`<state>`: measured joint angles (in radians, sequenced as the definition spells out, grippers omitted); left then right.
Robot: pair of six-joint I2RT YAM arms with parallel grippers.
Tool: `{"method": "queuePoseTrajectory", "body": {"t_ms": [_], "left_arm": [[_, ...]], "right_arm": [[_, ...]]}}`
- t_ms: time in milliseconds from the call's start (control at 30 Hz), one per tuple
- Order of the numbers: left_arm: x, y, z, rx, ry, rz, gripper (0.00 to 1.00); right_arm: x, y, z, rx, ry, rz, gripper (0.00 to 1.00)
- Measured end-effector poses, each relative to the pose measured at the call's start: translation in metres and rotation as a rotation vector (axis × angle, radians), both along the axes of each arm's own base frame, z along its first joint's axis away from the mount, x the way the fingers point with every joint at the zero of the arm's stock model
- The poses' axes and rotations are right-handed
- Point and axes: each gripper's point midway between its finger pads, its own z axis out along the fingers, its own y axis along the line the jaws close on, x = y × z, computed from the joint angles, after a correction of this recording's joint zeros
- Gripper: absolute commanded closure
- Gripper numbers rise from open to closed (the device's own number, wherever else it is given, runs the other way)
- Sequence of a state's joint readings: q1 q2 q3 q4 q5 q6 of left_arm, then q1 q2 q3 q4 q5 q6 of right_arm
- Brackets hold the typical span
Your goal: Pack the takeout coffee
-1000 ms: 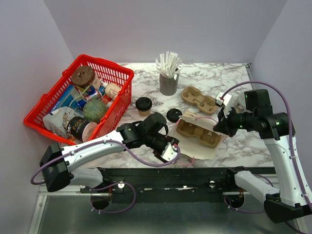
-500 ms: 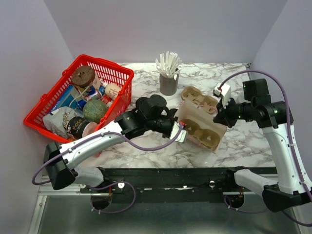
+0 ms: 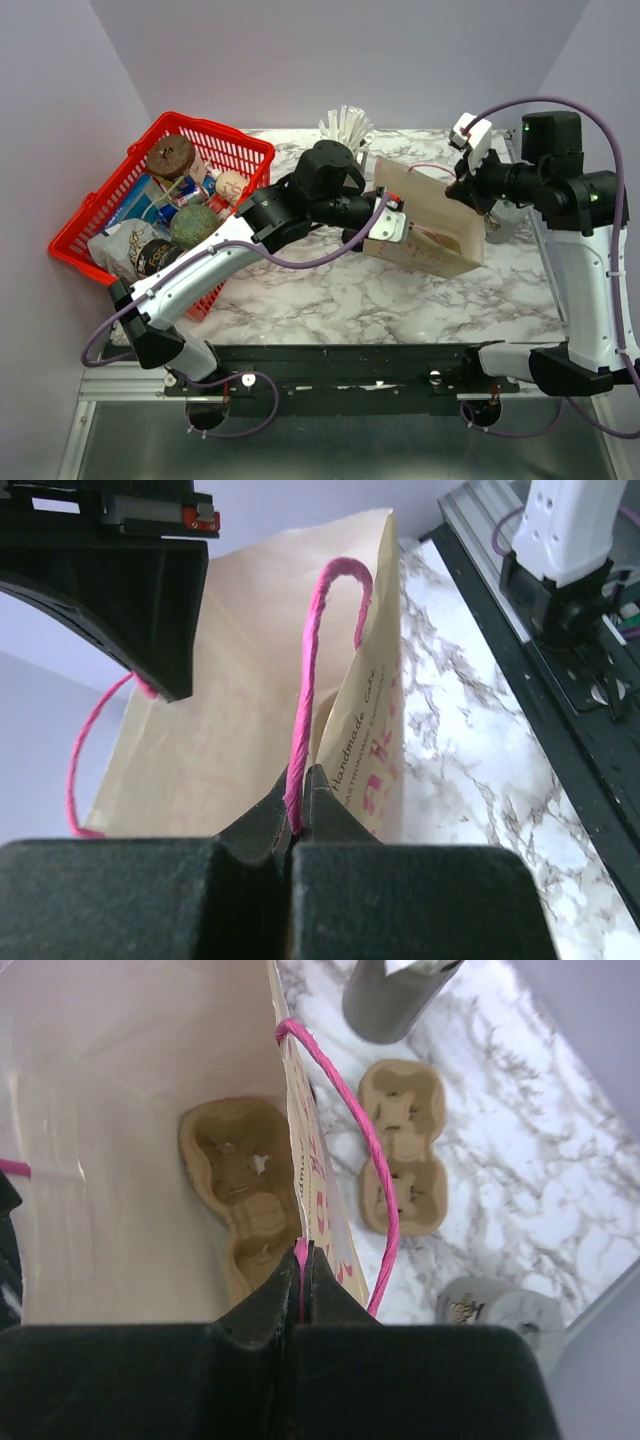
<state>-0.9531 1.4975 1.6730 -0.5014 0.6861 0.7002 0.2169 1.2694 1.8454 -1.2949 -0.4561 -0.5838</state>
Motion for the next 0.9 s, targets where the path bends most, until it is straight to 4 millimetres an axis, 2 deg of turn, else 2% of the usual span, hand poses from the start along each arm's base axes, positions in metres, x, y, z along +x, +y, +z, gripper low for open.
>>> {"method": "queuePoseTrajectory", "body": {"t_ms": [133, 267, 400, 600, 733, 800, 833, 867, 900], "left_arm": [[-0.001, 0.003, 0.027, -0.034, -0.018, 0.011, 1.0], [0.0, 0.006, 0.05, -0.059, -0.034, 0.027, 1.0], [0.001, 0.007, 0.062, -0.069, -0.044, 0.033, 1.0], [0.0, 0.01, 0.052, -0.03, -0.021, 0.041, 1.0], [0.0, 0.01, 0.039, 0.001, 0.001, 0.041, 1.0], [0.0, 0.009, 0.026, 0.026, 0.022, 0.042, 1.0], [0.0, 0.009, 0.02, 0.038, 0.032, 0.042, 0.88], [0.0, 0.009, 0.015, 0.049, 0.043, 0.044, 0.7], [0.001, 0.008, 0.007, 0.063, 0.055, 0.044, 0.52]], "right_arm": [[0.004, 0.001, 0.028, 0.014, -0.08, 0.002, 1.0], [0.004, -0.001, 0.036, 0.01, -0.104, 0.002, 1.0], [0.007, 0.0, 0.04, 0.006, -0.111, 0.004, 0.99], [0.007, 0.0, 0.037, 0.005, -0.102, 0.005, 0.99], [0.002, -0.001, 0.022, 0.002, -0.06, 0.001, 0.99], [0.001, -0.001, 0.013, 0.0, -0.032, -0.002, 0.99], [0.001, -0.001, 0.009, 0.001, -0.02, -0.004, 0.96], [0.001, -0.001, 0.004, 0.0, -0.007, -0.005, 0.88], [0.0, 0.0, -0.002, -0.001, 0.009, -0.005, 0.56]]}}
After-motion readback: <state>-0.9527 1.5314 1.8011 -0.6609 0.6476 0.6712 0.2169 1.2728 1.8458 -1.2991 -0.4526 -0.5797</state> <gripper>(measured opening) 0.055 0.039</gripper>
